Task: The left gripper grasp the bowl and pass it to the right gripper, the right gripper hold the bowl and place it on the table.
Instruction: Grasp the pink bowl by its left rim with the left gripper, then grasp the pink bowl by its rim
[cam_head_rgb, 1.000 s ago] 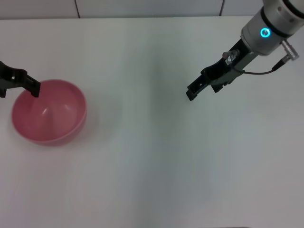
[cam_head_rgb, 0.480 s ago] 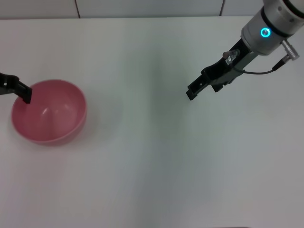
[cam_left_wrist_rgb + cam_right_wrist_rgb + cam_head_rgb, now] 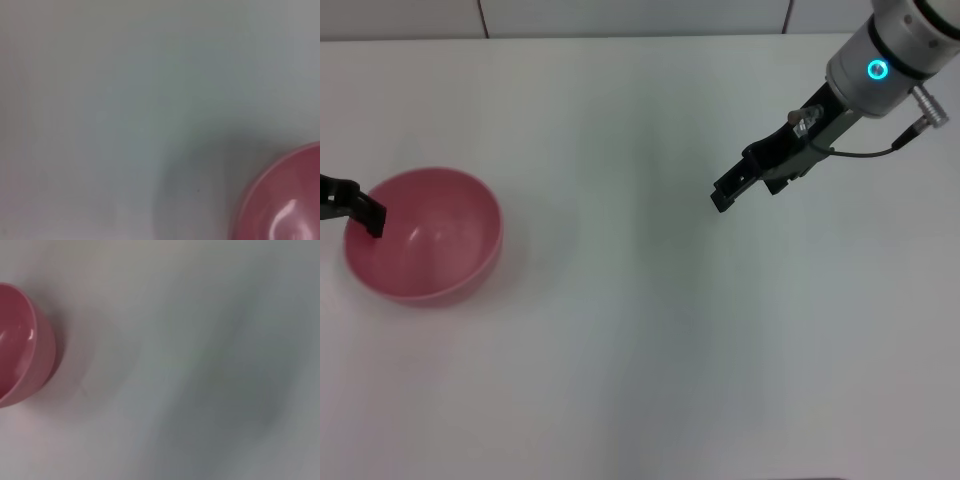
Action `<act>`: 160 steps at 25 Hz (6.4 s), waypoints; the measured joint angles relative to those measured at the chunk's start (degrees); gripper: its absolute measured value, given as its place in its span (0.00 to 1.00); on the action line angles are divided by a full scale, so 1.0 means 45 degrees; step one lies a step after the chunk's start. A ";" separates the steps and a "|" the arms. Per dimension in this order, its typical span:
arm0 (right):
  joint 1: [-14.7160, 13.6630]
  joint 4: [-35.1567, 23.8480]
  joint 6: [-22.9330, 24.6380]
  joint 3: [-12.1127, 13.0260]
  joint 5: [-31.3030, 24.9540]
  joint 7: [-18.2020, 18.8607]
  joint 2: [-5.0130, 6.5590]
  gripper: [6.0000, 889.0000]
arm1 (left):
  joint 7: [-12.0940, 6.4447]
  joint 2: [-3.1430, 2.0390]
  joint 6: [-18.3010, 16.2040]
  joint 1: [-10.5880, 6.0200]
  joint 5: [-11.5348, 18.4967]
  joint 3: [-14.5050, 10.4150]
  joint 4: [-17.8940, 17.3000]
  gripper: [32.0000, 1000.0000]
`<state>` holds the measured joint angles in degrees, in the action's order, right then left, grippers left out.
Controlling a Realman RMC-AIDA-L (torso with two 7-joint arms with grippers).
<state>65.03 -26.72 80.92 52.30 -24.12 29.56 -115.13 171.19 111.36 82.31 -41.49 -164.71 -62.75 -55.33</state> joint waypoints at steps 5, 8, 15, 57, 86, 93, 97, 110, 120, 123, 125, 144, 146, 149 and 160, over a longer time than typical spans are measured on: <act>0.0001 0.0000 -0.0013 0.0000 -0.0018 0.0008 -0.0002 0.99 | -0.0051 -0.0002 -0.0417 -0.0042 0.0001 0.0000 0.0606 0.81; 0.0001 0.0000 -0.0019 -0.0001 -0.0024 0.0012 -0.0002 0.99 | -0.0067 0.0055 -0.0770 -0.0099 0.0001 -0.0008 0.1001 0.80; 0.0000 0.0000 -0.0034 0.0000 -0.0050 0.0014 -0.0002 0.99 | -0.0166 0.0152 -0.1430 -0.0225 0.0001 -0.0041 0.1857 0.78; 0.0032 0.0000 -0.0132 0.0000 -0.0048 0.0033 -0.0002 0.99 | -0.0268 0.0302 -0.2059 -0.0361 0.0004 -0.0038 0.2357 0.10; -0.0016 -0.0009 -0.0132 -0.0040 -0.0048 0.0033 0.0025 0.99 | -0.0739 0.0311 -0.1064 -0.0759 0.0101 0.0099 0.2115 0.01; -0.0076 0.0001 -0.0132 -0.0074 -0.0049 0.0032 0.0040 0.99 | -0.1114 0.0371 -0.0340 -0.0962 0.0336 0.0143 0.1534 0.01; -0.0077 -0.0004 -0.0106 -0.0086 -0.0049 0.0033 0.0050 0.99 | -0.1315 0.0420 -0.0176 -0.1011 0.0780 0.0154 0.1314 0.01; 0.0131 -0.0034 0.0252 -0.0158 -0.0119 -0.0064 0.0048 0.99 | -0.1717 0.0779 0.0107 -0.1690 0.1335 0.0140 0.1278 0.01; 0.0522 -0.0060 0.0524 -0.0177 -0.0766 -0.0210 0.0085 0.99 | -0.1714 0.1099 0.0219 -0.2187 0.1211 0.0036 0.1286 0.01; 0.0626 -0.0060 0.0616 -0.0176 -0.0928 -0.0266 0.0089 0.99 | -0.1713 0.1160 0.0230 -0.2396 0.1210 0.0012 0.1342 0.01; 0.0717 -0.0060 0.0638 -0.0176 -0.1022 -0.0280 0.0089 0.99 | -0.1714 0.1194 0.0231 -0.2489 0.1211 0.0001 0.1365 0.01; 0.1145 -0.0079 0.0514 -0.0073 -0.1163 -0.0398 0.0022 0.96 | -0.1319 0.1367 0.0367 -0.3660 0.1910 -0.0912 0.1437 0.01; 0.1148 -0.0079 0.0504 -0.0069 -0.1142 -0.0398 0.0020 0.95 | -0.1256 0.1366 0.0366 -0.3774 0.1942 -0.1061 0.1437 0.01; 0.1152 -0.0079 0.0494 -0.0054 -0.1130 -0.0398 0.0008 0.95 | -0.1197 0.1366 0.0366 -0.3875 0.1977 -0.1149 0.1437 0.01; 0.1183 0.0060 -0.0100 0.0716 -0.1105 -0.0305 -0.0137 0.92 | -0.1186 0.1369 0.0360 -0.3947 0.2000 -0.1152 0.1429 0.01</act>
<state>70.36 -26.45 80.47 55.52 -29.10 28.19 -115.75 165.85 117.53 83.93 -59.25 -155.71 -67.94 -48.90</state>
